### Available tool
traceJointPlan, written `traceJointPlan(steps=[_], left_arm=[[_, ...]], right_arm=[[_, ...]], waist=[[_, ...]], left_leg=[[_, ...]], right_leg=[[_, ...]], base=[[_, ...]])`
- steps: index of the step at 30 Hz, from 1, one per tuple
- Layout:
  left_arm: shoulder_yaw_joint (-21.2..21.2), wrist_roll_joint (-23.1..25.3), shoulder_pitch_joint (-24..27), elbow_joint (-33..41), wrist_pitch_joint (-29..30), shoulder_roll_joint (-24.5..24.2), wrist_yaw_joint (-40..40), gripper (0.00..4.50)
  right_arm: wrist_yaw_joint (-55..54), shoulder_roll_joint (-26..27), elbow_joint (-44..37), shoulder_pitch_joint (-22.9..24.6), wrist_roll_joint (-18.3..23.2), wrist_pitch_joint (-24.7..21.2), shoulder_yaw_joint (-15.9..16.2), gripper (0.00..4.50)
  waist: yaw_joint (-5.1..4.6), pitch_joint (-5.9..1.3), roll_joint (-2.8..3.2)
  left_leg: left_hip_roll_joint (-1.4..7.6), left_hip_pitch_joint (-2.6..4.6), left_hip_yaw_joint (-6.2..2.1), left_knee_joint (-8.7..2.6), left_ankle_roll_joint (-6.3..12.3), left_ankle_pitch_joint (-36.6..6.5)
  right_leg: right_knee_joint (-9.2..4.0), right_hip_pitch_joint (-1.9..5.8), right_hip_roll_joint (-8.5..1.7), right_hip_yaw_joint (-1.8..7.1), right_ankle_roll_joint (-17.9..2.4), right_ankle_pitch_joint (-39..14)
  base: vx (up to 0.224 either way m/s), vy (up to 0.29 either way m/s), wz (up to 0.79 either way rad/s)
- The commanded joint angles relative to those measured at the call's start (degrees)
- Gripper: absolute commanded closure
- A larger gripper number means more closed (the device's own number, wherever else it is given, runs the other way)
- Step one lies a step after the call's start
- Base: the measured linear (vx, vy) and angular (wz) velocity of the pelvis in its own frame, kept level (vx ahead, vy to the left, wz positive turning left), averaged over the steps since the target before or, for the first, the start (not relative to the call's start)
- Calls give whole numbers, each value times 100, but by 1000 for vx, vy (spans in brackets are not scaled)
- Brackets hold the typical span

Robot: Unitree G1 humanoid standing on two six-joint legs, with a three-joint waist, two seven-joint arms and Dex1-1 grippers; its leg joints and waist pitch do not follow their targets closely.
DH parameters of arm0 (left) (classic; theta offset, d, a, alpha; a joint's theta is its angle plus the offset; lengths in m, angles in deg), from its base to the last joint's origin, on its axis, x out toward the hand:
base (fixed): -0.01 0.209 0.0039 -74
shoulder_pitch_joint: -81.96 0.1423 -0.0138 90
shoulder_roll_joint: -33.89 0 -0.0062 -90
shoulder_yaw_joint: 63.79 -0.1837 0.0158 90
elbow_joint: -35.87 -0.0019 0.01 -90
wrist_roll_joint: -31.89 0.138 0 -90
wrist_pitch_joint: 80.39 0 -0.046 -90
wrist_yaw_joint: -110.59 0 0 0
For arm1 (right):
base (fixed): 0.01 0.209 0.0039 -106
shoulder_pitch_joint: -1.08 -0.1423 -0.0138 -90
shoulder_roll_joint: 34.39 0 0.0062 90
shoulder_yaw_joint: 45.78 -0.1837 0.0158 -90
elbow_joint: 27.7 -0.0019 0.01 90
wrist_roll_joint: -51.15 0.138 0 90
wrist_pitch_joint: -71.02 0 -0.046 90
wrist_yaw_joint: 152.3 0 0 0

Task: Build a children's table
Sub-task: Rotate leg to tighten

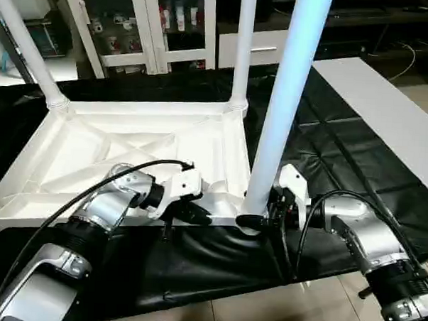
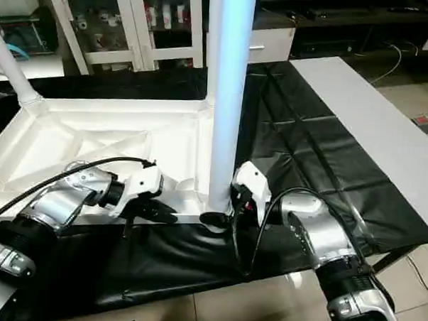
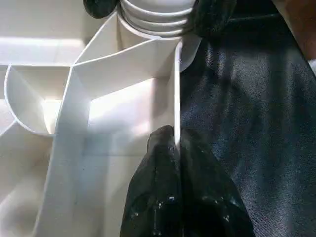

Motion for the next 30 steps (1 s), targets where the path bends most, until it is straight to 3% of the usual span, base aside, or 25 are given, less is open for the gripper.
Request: traceJointPlan(steps=[1,5,9,12,16,17,18,19,22,24,25,29,30], left_arm=[[-231,71,190,18,62,-35,-92,450],[-223,88,176,-21,90,-30,-71,450],[-218,99,137,-62,112,26,-16,450],[-81,97,75,-169,-30,181,355,450],[68,135,-101,-509,-131,389,852,450],[118,156,-212,-677,-163,477,1053,450],[118,156,-212,-677,-163,477,1053,450],[205,222,-466,-1057,-231,646,1507,450],[329,319,-832,-1599,-303,892,2236,450],[361,342,-922,-1728,-308,959,2425,450],[378,375,-1033,-1859,-282,1040,2619,450],[440,415,-1217,-2062,-231,1177,2961,450],[477,433,-1294,-2133,-199,1240,3165,450]], right_arm=[[-15,91,86,-123,-103,70,34,160],[-11,135,139,-147,-123,82,39,175],[-17,155,194,-135,-134,129,34,176],[-708,415,473,-154,-237,286,-174,176],[-1732,763,960,-330,-403,410,-457,177],[-2193,918,1131,-405,-442,451,-585,177],[-2193,918,1131,-405,-442,451,-585,178],[-2998,1199,1435,-557,-462,424,-799,178],[-4253,1571,1952,-828,-501,458,-1118,178],[-4610,1659,2103,-912,-506,482,-1215,178],[-4960,1767,2293,-1025,-435,476,-1350,178],[-5673,1974,2638,-1218,-408,531,-1533,178],[-6285,2103,2806,-1304,-413,569,-1656,178]], waist=[[-7,-407,-66],[-23,-404,-39],[-30,-412,-55],[-43,-393,-39],[-162,-362,-41],[-193,-358,-83],[-201,-357,-61],[-254,-356,-45],[-332,-368,-54],[-335,-376,-56],[-321,-384,-85],[-308,-415,-71],[-295,-424,-72]], left_leg=[[327,129,-132,-399,471,-904],[328,138,-142,-412,401,-985],[322,127,-138,-404,430,-953],[319,125,-142,-416,389,-1072],[292,144,-181,-467,87,-1633],[293,144,-186,-474,56,-1720],[286,148,-187,-470,51,-1745],[284,172,-193,-473,-22,-1824],[256,169,-199,-466,-81,-1839],[255,157,-193,-461,-34,-1787],[252,121,-181,-448,88,-1641],[257,108,-168,-423,243,-1183],[253,112,-163,-412,279,-1128]], right_leg=[[-265,263,-319,198,-1430,-999],[-272,263,-314,200,-1394,-1067],[-262,275,-316,199,-1427,-956],[-291,257,-323,202,-1406,-1137],[-371,246,-320,191,-1200,-1915],[-392,245,-320,192,-1144,-2045],[-394,230,-328,195,-1129,-2106],[-418,203,-318,199,-1093,-2160],[-421,187,-326,198,-1112,-2118],[-423,198,-324,199,-1129,-2005],[-401,222,-337,202,-1184,-1800],[-343,243,-332,196,-1321,-1222],[-335,254,-332,192,-1343,-1149]], base=[[0,0,0],[0,0,0],[0,0,0],[0,0,0],[0,0,0],[0,0,0],[0,0,0],[0,0,0],[0,0,0],[0,0,0],[0,0,0],[0,0,0],[0,0,0]])
